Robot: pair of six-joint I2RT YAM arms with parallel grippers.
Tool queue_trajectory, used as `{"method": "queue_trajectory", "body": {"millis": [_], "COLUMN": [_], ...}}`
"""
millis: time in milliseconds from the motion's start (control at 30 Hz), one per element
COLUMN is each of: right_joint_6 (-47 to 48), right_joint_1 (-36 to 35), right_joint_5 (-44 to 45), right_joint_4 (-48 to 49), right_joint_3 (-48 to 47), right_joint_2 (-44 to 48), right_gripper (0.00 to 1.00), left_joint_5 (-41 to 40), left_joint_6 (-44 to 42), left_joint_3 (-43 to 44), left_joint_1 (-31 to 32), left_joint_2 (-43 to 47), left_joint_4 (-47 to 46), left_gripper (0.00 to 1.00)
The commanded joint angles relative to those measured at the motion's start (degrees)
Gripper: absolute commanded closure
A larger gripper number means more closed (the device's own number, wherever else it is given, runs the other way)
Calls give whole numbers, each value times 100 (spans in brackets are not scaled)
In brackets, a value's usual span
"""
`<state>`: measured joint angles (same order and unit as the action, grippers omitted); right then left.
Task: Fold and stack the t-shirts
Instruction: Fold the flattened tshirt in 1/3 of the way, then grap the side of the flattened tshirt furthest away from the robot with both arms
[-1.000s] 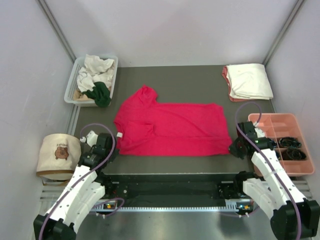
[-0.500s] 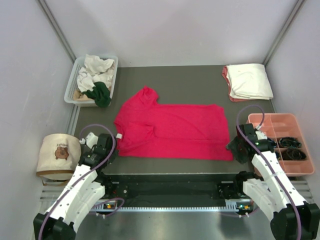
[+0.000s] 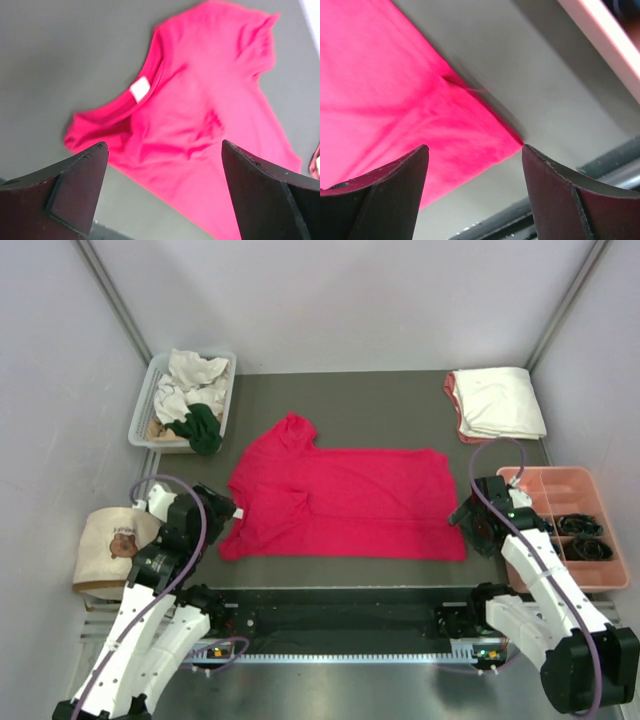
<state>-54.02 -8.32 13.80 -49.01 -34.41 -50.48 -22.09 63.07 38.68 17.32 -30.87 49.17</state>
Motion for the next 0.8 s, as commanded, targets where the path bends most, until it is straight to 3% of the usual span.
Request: {"method": "queue_trajectory", "body": {"millis": [0, 200, 500, 600, 767], "right_joint_6": [452, 1427, 2405, 2475, 2458], "right_joint_1": [67, 67, 67, 76, 67], "right_joint_5": [465, 606, 465, 343, 351], "right_joint_4": [663, 1684, 2353, 2528, 2485], "right_joint_3": [-495, -1013, -2481, -2842, -3526], "right_joint_2": [-102, -1041, -3062, -3633, -4452], "right_gripper": [25, 25, 24, 25, 30], "left_joint_5": [-760, -842, -428, -656, -666], "left_joint_6": [-750, -2376, -3722, -3881, -4136], "left_joint_3": [509, 360, 842, 1369, 1863], "left_joint_1": [17, 17, 17, 17, 17], "left_joint_2": [-41, -1006, -4159, -4864, -5297], "left_joint_4": [-151, -2479, -5116, -5120, -5251], "left_gripper": [1, 1, 1, 1, 1]}}
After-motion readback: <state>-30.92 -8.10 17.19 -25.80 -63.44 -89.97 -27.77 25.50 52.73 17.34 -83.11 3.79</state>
